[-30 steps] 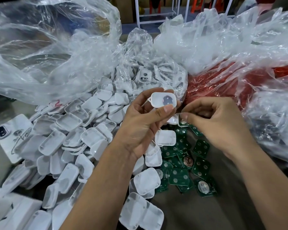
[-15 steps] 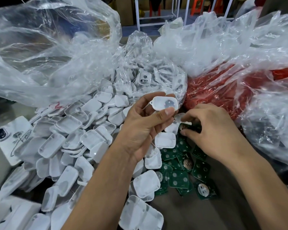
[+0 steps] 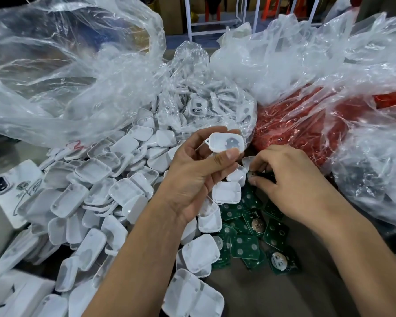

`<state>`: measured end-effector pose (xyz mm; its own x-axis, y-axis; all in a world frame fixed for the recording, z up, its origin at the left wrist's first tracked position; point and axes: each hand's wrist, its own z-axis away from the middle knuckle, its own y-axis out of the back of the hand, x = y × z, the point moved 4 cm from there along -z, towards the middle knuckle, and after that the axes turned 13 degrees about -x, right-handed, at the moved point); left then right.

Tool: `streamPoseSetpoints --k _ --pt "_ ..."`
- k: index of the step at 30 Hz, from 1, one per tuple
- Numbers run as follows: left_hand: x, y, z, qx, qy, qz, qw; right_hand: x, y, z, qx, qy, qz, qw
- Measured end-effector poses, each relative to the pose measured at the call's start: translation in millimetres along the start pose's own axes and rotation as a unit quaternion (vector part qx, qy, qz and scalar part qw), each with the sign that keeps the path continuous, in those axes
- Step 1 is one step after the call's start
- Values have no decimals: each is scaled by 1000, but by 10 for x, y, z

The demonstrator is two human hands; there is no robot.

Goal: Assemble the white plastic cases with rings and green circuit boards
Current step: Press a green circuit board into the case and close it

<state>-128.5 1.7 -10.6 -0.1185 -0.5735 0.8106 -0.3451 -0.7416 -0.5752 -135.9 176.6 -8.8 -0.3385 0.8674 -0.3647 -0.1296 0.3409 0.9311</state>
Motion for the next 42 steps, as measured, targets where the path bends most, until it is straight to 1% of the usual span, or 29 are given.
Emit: streamPoseSetpoints --k 4,8,10,16,18,22,26,28,30,32,33,34,35,36,37,38,39,42 --pt "-6 3 1 1 1 1 1000 -24 -34 -3 -6 16 14 1000" --pt "-3 10 3 -2 -2 5 1000 7 15 19 -35 27 -13 999" --pt "0 16 4 -4 -4 3 1000 0 49 35 -36 30 -24 999" --pt "1 10 6 -12 -6 -8 1000 -31 78 47 -54 47 -34 997" --pt "5 6 5 -15 -8 -4 1000 -34 88 55 -55 49 -21 997" --pt "5 10 3 -11 -5 -7 1000 -67 102 62 -27 64 -4 998" --pt "2 1 5 -16 -3 0 1000 -49 99 54 -34 60 -24 997" --pt "0 -1 5 -10 -1 3 1000 -20 136 42 0 47 -62 997" --pt "-2 3 8 -3 5 13 1000 38 187 50 47 29 -142 988" --pt "-8 -4 14 -4 15 27 1000 100 222 63 87 24 -254 963" --pt "-12 -9 16 -7 21 31 999 114 239 75 106 31 -330 938" --pt "-14 -15 18 -11 26 31 999 114 261 88 122 43 -415 901" --pt "-15 -25 20 -16 32 27 999 105 282 96 131 58 -497 856" --pt "-13 -32 22 -21 38 22 999 88 295 100 132 72 -563 813" --pt "-14 -38 23 -25 44 15 999 73 299 100 127 83 -606 781" --pt "-15 -41 24 -29 50 8 998 56 298 96 118 88 -632 761" --pt "-16 -42 26 -31 55 -1 998 43 293 93 109 91 -645 751" --pt "-19 -31 36 -37 65 -38 996 38 263 82 91 93 -658 742"
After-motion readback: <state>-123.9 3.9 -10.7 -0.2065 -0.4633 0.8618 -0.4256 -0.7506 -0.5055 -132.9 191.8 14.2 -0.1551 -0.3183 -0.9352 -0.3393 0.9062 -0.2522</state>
